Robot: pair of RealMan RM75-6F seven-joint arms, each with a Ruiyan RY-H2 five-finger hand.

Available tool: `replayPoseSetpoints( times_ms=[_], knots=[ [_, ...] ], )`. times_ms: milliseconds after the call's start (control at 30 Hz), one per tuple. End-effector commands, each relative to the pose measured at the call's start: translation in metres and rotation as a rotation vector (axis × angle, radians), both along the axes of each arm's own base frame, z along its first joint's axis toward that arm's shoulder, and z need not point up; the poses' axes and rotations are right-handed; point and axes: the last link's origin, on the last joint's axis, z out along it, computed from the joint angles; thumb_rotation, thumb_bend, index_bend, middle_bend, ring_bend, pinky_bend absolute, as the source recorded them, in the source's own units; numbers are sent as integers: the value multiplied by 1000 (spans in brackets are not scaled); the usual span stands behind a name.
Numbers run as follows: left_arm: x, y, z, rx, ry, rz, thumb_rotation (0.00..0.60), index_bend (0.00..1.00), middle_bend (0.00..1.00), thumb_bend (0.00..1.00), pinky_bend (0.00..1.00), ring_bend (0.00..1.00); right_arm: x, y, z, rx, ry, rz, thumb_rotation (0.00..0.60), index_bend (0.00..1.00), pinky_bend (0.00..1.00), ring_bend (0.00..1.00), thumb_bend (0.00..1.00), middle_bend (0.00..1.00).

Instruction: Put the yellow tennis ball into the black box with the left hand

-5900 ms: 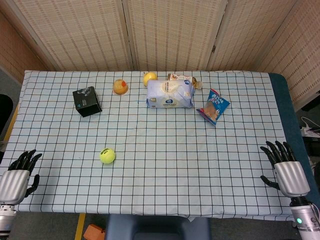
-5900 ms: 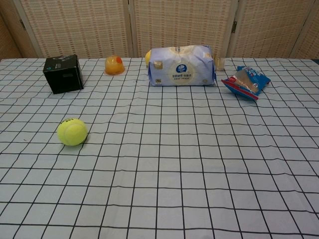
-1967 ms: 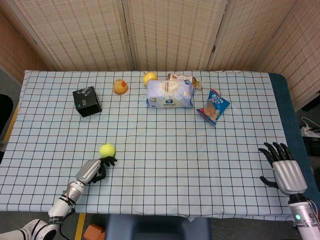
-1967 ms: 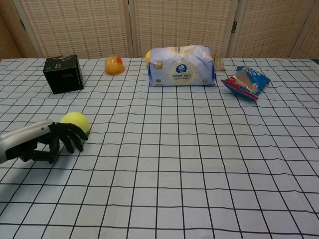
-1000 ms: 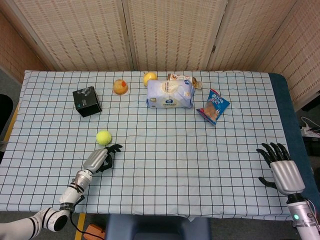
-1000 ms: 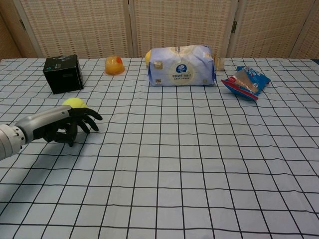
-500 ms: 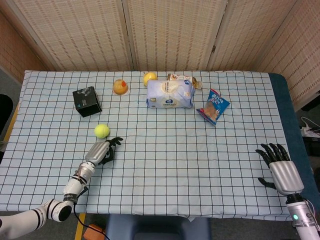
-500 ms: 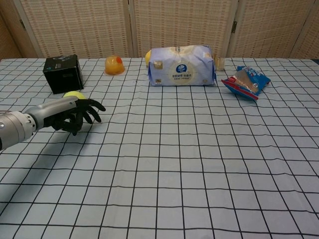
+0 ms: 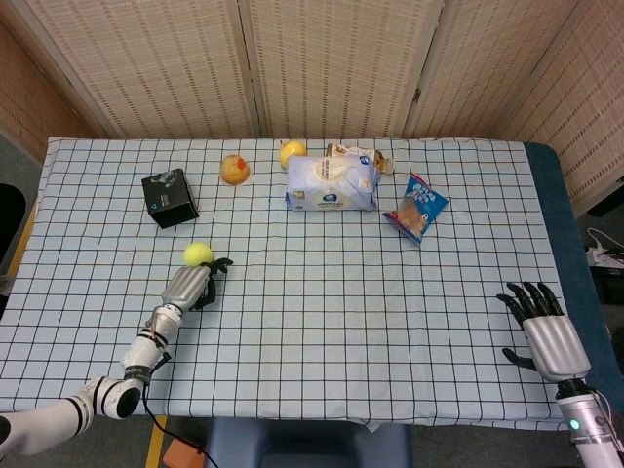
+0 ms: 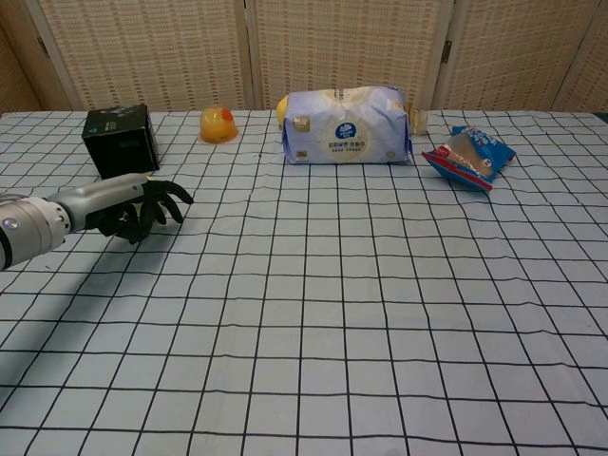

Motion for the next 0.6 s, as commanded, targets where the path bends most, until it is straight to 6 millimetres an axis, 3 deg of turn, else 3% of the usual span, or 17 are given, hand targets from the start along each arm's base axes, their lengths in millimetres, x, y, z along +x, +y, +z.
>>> replayPoseSetpoints(
  times_ms=[33, 367, 600],
  knots=[
    [0, 4, 4, 22, 67, -32, 600, 187, 250, 934, 490, 248, -1, 1, -1, 2, 2, -1, 600, 189, 0, 16, 65, 76],
    [-8, 6, 12, 77, 262, -93, 600, 218, 266, 935, 487, 256, 0, 4, -2, 10, 6, 4, 600, 188, 0, 16, 65, 76],
    [-7, 1, 17, 72, 290, -91, 600, 288, 307, 920, 491, 288, 0, 3, -3, 15, 8, 1, 600, 186, 0, 16, 64, 77]
  ],
)
